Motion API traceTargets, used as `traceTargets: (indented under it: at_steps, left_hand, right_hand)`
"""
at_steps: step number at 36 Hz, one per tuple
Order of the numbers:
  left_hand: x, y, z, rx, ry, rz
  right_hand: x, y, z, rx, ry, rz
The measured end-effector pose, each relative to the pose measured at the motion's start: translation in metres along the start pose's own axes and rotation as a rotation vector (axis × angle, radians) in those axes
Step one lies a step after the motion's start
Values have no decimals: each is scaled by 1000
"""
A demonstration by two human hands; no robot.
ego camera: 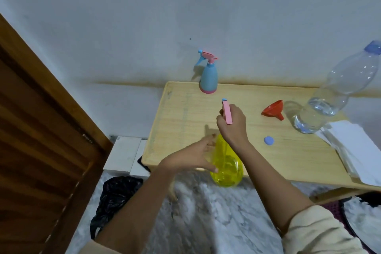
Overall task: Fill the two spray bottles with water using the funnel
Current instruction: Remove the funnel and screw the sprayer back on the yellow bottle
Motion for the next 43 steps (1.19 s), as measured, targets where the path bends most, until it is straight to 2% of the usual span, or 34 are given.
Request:
traceTargets:
  at_steps: [3,6,8,11,14,16,20,24,28,33,43]
  left_hand:
    - [-18,1,25,9,87,93]
    - [-42,-12,33,8,71,295]
    - [-58,-22,35,7,48,358]
    - [-81,-40,41,-32,64,353]
    - [-103,-61,47,-23,91,304]
    - [-120,-73,54,-15,105,265]
    - [-162,-89,63,15,105,210]
    - [-207,-96,71,45,133,221]
    - [-249,-99,80,108,157,359]
    - [-289,-102,88,51,120,575]
    - [-340,-119,90,83,97,754]
  right_hand:
    - [-16,-10,-12,-15,-42,87]
    - [-35,-17,-12,2,-45,139]
    - [-51,-21,-9,32,-44,129]
    - [-74,-25,0,93,-25,-31]
    - [-95,-35,12,-28,5,-234]
    - [-114,-45,18,-9,-37,-284]
    - [-156,-50,32,-4,-100,-224]
    - [-190,-50,51,12,-152,-86]
    - [-217,-52,76,26,-135,49]
    - [-244,-60,100,-3,-59,192]
    - [-288,-59,126,-64,35,240]
Point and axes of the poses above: each hand's wrist, its own x-axis away from the middle knuckle, its own y-axis out of the palm, z = x × y, the point moved 6 cm from there along -x, towards the middle knuckle, and after that the axes turned 3 degrees about -y, right-handed, at the moved point
